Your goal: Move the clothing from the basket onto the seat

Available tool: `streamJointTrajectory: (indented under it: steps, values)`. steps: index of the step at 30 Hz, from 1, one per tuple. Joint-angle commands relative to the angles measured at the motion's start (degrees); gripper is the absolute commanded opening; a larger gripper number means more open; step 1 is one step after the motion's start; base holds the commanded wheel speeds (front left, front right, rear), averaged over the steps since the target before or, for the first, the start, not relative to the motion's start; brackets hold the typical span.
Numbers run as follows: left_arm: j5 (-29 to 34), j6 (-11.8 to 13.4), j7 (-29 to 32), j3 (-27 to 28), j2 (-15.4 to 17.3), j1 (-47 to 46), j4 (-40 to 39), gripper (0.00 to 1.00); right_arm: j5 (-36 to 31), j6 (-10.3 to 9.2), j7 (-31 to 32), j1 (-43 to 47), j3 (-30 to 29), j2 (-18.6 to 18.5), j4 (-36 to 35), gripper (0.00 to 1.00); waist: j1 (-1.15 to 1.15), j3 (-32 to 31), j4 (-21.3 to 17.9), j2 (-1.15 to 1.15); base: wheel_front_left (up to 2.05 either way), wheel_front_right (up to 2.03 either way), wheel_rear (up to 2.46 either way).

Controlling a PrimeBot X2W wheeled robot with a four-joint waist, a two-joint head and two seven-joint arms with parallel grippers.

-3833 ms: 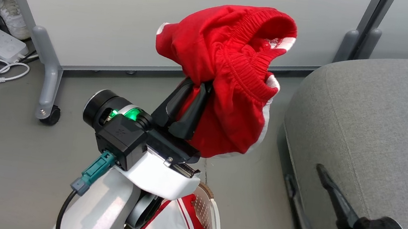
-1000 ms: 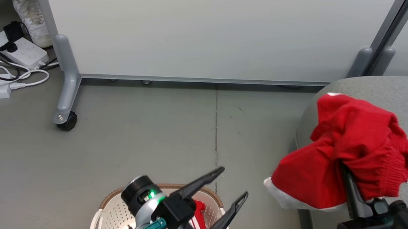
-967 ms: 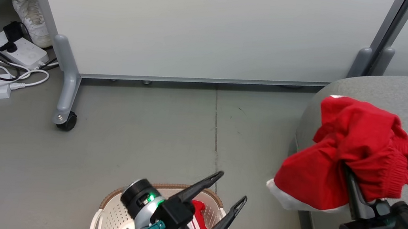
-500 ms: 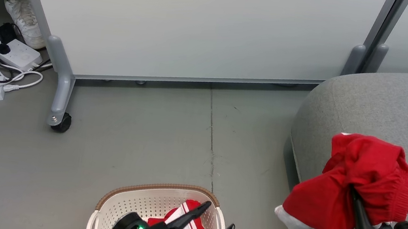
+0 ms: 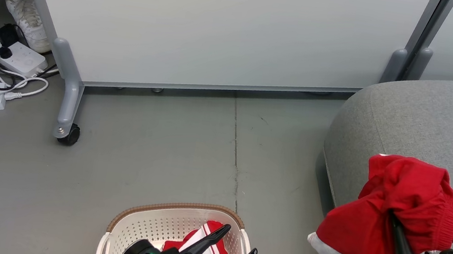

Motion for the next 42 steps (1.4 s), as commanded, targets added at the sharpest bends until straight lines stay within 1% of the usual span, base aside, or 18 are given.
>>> streamJointTrajectory:
  steps: [1,6,15,22,29,42]
  values:
    - [0.5,0.0,0.0,0.4,0.3,0.3,-0.7,1.0,0.1,0.09,-0.3,-0.2,-0.3,-0.5,-0.3,0.0,0.0,0.0,0.0,0.0,0.0,0.0,0.0]
    - [0.5,0.0,0.0,0.0,0.5,0.2,-0.9,1.0,0.6,0.09,-0.3,-0.6,-0.6,0.1,-0.6,0.0,0.0,0.0,0.0,0.0,0.0,0.0,0.0]
    - [0.0,0.0,0.0,0.0,0.5,0.0,-0.3,1.0,0.5,0.09,-0.3,-0.7,-0.3,-0.1,-0.9,0.0,0.0,0.2,-0.4,0.0,0.0,0.0,0.0]
    - [0.6,0.0,0.0,0.1,0.4,-0.6,-0.7,1.0,0.6,0.09,-0.3,-1.2,-0.3,-0.1,-1.1,0.0,0.0,0.9,-2.4,0.0,0.0,0.0,0.0]
    - [0.8,0.0,0.0,-0.3,0.6,-1.3,-1.0,1.0,0.4,0.09,-0.3,-2.1,0.0,0.1,-1.6,0.0,0.0,2.4,-6.8,0.0,0.0,0.0,0.0]
    - [1.2,0.0,0.0,-1.3,1.3,-3.8,-0.9,1.0,0.0,0.09,-0.3,-3.4,0.1,0.4,-2.1,0.0,0.0,5.6,-18.5,0.0,0.0,0.0,0.0]
